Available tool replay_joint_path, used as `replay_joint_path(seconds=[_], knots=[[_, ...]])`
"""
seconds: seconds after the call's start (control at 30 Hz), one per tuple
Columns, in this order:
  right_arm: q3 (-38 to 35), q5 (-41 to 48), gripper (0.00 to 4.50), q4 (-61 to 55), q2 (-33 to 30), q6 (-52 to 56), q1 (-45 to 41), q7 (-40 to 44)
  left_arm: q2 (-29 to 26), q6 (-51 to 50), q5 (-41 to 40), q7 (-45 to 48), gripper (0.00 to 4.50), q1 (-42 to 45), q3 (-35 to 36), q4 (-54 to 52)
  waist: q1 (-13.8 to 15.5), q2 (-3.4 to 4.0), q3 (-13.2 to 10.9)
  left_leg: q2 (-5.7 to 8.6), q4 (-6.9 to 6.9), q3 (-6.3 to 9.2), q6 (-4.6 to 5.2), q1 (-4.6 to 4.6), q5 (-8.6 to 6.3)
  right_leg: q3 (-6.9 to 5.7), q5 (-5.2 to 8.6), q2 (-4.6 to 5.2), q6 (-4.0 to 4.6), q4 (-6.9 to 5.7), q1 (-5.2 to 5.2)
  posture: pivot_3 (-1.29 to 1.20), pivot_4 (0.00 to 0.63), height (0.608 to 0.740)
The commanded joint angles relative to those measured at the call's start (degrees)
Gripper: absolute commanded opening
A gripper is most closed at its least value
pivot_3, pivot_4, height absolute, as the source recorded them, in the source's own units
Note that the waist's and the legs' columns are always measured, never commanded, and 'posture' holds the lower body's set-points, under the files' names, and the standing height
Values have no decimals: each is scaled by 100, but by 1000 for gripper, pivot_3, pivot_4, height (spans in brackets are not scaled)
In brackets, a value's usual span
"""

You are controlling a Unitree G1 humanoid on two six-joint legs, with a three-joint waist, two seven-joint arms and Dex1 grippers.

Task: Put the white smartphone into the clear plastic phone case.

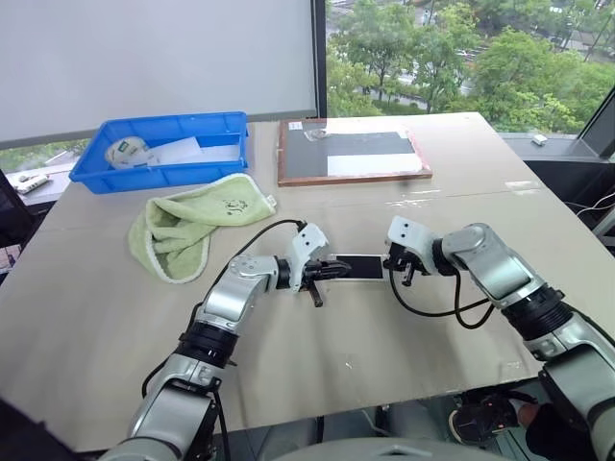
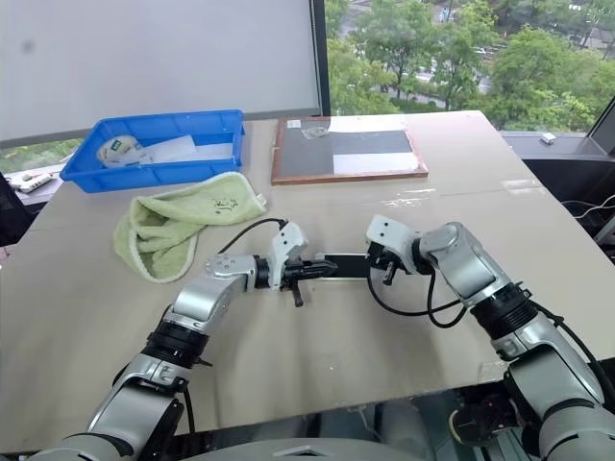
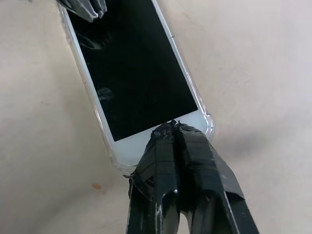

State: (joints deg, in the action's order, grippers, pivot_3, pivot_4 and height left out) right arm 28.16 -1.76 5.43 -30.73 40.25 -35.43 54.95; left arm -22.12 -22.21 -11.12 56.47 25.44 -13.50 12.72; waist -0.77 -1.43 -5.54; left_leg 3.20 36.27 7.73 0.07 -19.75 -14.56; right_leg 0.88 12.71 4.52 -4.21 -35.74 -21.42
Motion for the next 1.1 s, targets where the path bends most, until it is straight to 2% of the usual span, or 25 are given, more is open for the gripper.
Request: replay_joint_path(seconds=[0.03,0.2,0.43,0.6,0.63,0.7,0.8,0.9,0.97,1.0,1.07,1.1], knots=[[945,-257,0,714,-126,485,861,384,-10,5,-40,-12,82,47,60,-211,1,1,-2,-1,0,2,0,0,0,0,1,5,1,0,0,0,150,740],[598,-330,0,906,-23,144,976,27,16,-28,-65,-60,82,24,74,-250,-2,-1,-3,-4,0,12,-4,-2,-3,2,7,7,10,0,0,0,150,740],[-345,-46,0,0,-108,-623,1640,-284,30,-29,-167,-147,82,-102,191,-366,33,33,-65,-4,-2,18,-7,-20,-4,2,9,12,11,0,-13,0,150,740],[-1331,432,0,-473,270,-1557,2068,-776,162,-56,-412,-247,82,-217,416,-572,18,54,-162,0,-4,29,-7,-67,-4,-13,9,11,11,8,-56,0,150,740],[-1506,553,0,-578,335,-1680,2137,-820,188,-46,-469,-261,82,-244,463,-643,2,63,-174,3,-4,25,-3,-110,0,-25,0,-1,0,7,-99,0,150,740],[-1819,780,0,-766,431,-1897,2254,-881,234,-25,-577,-283,82,-283,564,-781,-7,73,-206,5,-5,14,18,-140,14,-20,-10,-17,-13,-1,-138,0,150,740],[-2130,1038,1037,-964,500,-1985,2346,-963,294,-8,-736,-355,0,-302,701,-920,-1,85,-246,8,2,8,9,-214,18,-8,-27,-25,14,-9,-213,0,150,740],[-2404,1322,2205,-1197,543,-1985,2408,-1012,388,5,-952,-488,0,-286,921,-1086,21,89,-306,16,3,6,4,-225,21,-5,-28,-21,16,-9,-222,0,150,740],[-2577,1506,3006,-1398,541,-1949,2443,-1041,440,-67,-1142,-595,494,-245,1125,-1187,23,91,-345,18,3,6,14,-230,15,-5,-28,-18,17,-8,-226,0,150,740],[-2705,1621,3409,-1550,481,-1879,2474,-1037,437,-84,-1207,-656,591,-219,1224,-1263,23,93,-367,20,3,6,14,-232,15,-5,-27,-16,17,-7,-227,0,150,740],[-2858,1763,4301,-1747,379,-1782,2524,-1033,418,-149,-1303,-737,1554,-193,1340,-1366,16,97,-402,25,3,5,12,-237,16,-5,-27,-11,17,-7,-231,0,150,740],[-2985,1828,4500,-1867,283,-1740,2568,-1027,401,-236,-1348,-853,1999,-161,1427,-1419,13,99,-413,27,3,5,11,-240,17,-5,-28,-10,17,-7,-233,0,150,740]])
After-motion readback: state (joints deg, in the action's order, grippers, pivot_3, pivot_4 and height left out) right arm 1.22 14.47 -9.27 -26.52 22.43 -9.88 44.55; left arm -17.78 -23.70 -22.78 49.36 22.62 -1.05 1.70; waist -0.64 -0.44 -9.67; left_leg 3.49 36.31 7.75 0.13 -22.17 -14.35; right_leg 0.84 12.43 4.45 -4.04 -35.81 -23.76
